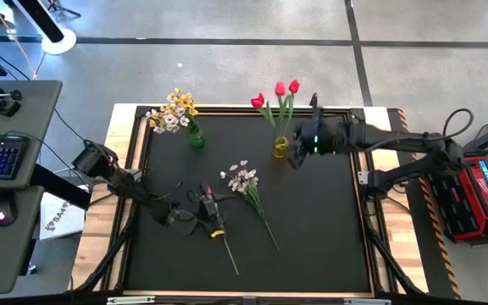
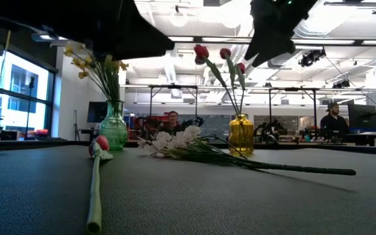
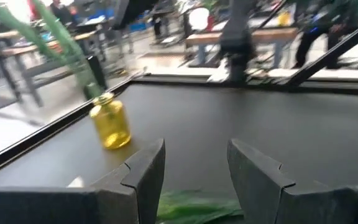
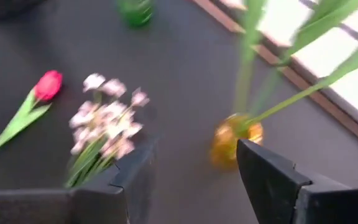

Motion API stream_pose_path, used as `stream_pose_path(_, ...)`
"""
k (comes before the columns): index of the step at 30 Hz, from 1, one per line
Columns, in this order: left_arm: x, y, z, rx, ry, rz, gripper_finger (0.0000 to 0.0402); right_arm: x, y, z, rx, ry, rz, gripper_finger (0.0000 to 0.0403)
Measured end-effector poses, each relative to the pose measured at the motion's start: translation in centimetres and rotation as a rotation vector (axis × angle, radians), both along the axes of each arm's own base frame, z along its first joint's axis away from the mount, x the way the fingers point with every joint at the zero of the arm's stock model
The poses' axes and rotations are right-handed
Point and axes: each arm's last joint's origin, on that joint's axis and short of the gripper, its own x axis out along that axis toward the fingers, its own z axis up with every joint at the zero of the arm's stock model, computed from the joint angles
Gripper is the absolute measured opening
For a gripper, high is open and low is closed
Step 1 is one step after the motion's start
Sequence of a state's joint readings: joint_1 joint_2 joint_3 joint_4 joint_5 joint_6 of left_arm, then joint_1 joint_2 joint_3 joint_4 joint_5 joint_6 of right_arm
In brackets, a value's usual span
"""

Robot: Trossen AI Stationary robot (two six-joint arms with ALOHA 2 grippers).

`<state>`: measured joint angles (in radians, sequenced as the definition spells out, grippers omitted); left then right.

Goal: Sort flowers into vase by color
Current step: Put the white flowers into the green vase

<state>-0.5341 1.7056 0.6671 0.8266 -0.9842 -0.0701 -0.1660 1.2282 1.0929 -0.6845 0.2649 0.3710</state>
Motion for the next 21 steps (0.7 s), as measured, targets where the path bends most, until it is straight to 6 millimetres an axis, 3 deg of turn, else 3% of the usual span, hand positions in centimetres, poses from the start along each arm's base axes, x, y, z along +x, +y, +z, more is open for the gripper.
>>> stream_pose_path(5,-0.4,0.2,0.1,-0.052,0.030,0.038,0.0163,1.4,6.4,-3.2,0.026,0.008,0.052,0.0196)
stream_pose_path(10,-1.9,1.1,0.6,-0.174,0.076,0.109,0.0161,4.9,11.6,-8.5,0.092,0.036,0.078,0.0189)
stream_pose_path(15,-4.3,2.5,1.3,-0.296,0.154,0.179,0.0153,8.5,13.4,-14.4,0.193,0.062,0.122,0.0188)
stream_pose_path(21,-5.7,3.2,1.4,-0.374,0.202,0.231,0.0143,11.2,14.3,-17.7,0.183,0.136,0.098,0.0188)
